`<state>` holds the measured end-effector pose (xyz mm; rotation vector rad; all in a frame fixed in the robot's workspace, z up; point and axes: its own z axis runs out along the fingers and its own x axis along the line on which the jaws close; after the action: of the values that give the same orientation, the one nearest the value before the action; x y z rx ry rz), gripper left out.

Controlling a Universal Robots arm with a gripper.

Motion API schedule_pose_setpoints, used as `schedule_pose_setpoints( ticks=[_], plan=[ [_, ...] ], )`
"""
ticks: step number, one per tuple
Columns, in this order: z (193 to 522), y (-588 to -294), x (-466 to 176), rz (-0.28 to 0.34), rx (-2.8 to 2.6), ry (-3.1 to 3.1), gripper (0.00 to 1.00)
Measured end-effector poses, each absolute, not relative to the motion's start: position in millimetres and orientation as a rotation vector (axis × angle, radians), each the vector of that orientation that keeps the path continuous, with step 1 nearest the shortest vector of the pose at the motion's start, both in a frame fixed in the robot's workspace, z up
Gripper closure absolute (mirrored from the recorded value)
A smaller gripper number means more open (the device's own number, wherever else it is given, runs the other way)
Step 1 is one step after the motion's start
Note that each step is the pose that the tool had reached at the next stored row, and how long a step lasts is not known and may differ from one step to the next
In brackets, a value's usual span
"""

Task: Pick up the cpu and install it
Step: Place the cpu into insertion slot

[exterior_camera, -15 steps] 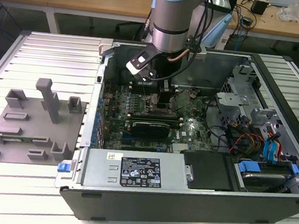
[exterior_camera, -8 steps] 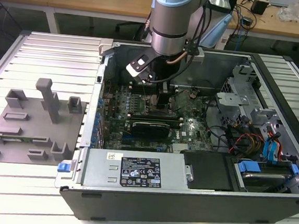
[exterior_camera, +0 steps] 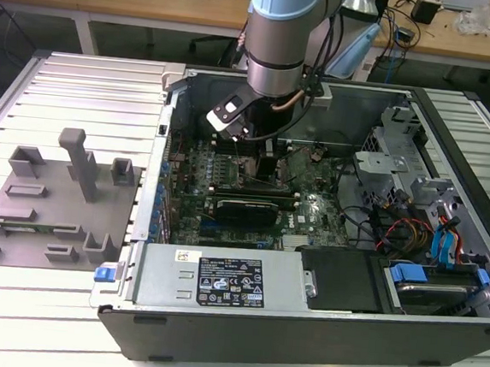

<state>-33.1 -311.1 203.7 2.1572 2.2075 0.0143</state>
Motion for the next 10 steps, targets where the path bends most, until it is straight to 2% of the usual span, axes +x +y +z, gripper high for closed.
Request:
schedule_pose_setpoints(
  ticks=[10],
  plan=[
    [196.7, -310.5, -33.1, 0.012, 2.185, 2.18, 0.45]
  ],
)
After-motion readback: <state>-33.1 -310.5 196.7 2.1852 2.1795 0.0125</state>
